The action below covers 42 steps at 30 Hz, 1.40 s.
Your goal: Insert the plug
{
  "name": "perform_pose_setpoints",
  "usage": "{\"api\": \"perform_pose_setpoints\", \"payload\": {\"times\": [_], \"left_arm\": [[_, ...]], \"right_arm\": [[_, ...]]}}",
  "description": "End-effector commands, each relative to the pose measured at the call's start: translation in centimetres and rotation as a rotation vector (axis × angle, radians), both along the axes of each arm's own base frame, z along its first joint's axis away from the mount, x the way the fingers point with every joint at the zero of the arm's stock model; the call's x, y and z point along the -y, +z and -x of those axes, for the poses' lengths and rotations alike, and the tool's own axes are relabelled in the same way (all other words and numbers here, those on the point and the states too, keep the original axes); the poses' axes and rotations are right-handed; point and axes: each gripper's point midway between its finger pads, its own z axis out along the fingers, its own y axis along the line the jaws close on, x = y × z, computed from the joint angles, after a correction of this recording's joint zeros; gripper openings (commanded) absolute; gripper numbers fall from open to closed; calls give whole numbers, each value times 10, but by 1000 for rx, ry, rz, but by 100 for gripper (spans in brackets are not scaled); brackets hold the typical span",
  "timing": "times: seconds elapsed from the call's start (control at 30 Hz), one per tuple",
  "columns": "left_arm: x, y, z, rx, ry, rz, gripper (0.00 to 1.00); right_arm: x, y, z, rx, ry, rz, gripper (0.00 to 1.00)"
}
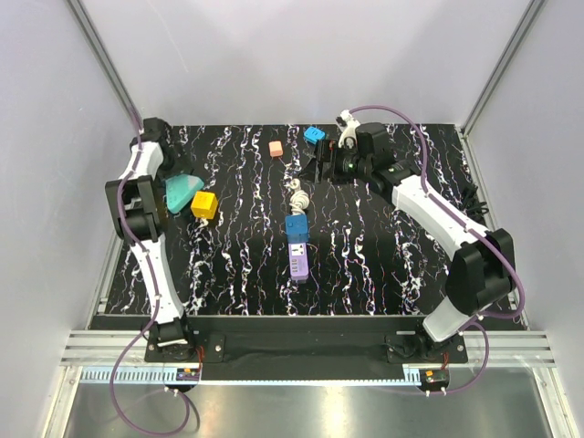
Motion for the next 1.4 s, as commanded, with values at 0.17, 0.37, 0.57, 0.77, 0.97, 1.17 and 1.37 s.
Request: {"api": "perform_pose_setpoints", "payload": {"times": [0.17, 0.37, 0.57, 0.77, 0.97, 1.17, 1.37], "left_arm": [[49, 40, 49, 37, 28, -8, 85], [39, 67, 87, 72, 72, -89, 93], [99, 102, 108, 145, -301, -153, 93], [176, 96, 129, 177, -716, -97, 94], [167, 65, 134, 27, -677, -142, 95], [166, 51, 145, -57, -549, -117, 95], [180, 42, 160, -87, -515, -98, 84]], "right_arm": [[-7, -1, 3, 23, 26, -10, 100], [-7, -10, 4, 16, 18, 30, 100], [-8, -6, 6, 33, 31, 34, 100], [-16, -6, 11, 19, 63, 18, 100], [-19, 1, 18, 37, 77, 14, 100], [-22, 4, 21, 42, 86, 6, 100], [-24, 5, 23, 39, 92, 3, 100]]}}
